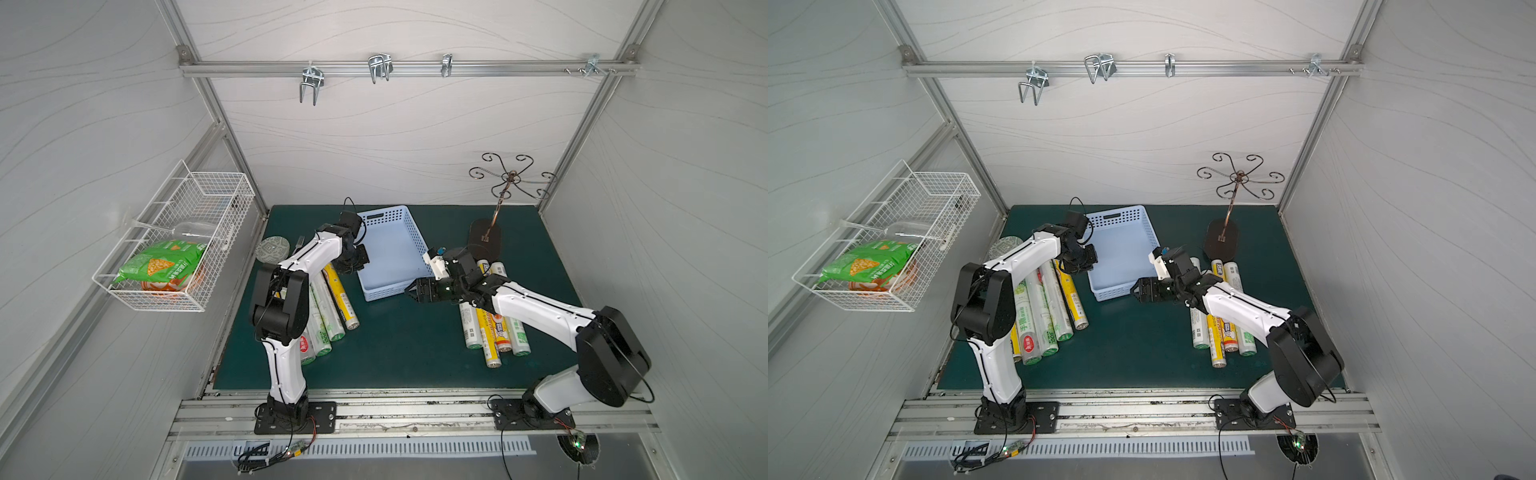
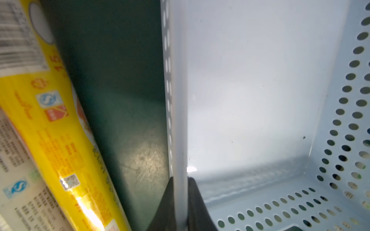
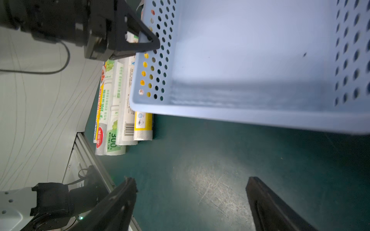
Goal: Put the plastic wrap into the basket
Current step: Move the basket to the center of the board.
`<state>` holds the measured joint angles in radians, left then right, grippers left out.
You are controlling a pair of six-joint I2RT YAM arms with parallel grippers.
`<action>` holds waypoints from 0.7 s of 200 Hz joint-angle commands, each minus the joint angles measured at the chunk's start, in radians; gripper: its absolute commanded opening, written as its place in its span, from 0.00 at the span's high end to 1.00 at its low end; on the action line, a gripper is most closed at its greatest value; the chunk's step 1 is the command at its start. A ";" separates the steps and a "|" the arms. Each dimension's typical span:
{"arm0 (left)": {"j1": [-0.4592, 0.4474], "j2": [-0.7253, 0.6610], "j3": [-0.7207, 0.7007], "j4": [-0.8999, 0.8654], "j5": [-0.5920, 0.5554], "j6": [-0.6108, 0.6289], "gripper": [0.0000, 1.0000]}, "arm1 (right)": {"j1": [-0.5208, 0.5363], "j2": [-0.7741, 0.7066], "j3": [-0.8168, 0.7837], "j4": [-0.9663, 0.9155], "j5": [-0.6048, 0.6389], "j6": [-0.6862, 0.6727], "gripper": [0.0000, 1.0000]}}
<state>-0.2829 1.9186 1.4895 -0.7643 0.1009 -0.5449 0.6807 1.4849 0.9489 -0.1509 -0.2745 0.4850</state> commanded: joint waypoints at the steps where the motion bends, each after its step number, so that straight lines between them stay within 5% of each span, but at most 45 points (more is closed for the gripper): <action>1: -0.014 -0.068 -0.049 0.025 0.021 0.026 0.87 | -0.040 -0.055 0.025 -0.136 -0.001 0.006 0.10; 50: -0.045 -0.180 -0.181 0.069 0.083 0.054 0.87 | -0.109 -0.119 0.089 -0.413 0.012 -0.011 0.08; 140: -0.122 -0.352 -0.409 0.174 0.162 0.045 0.88 | -0.166 -0.174 0.090 -0.592 0.195 -0.121 0.11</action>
<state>-0.3702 1.6207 1.1168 -0.6697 0.2241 -0.5011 0.5472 1.3411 1.0332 -0.6540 -0.1482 0.4175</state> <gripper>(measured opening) 0.124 0.895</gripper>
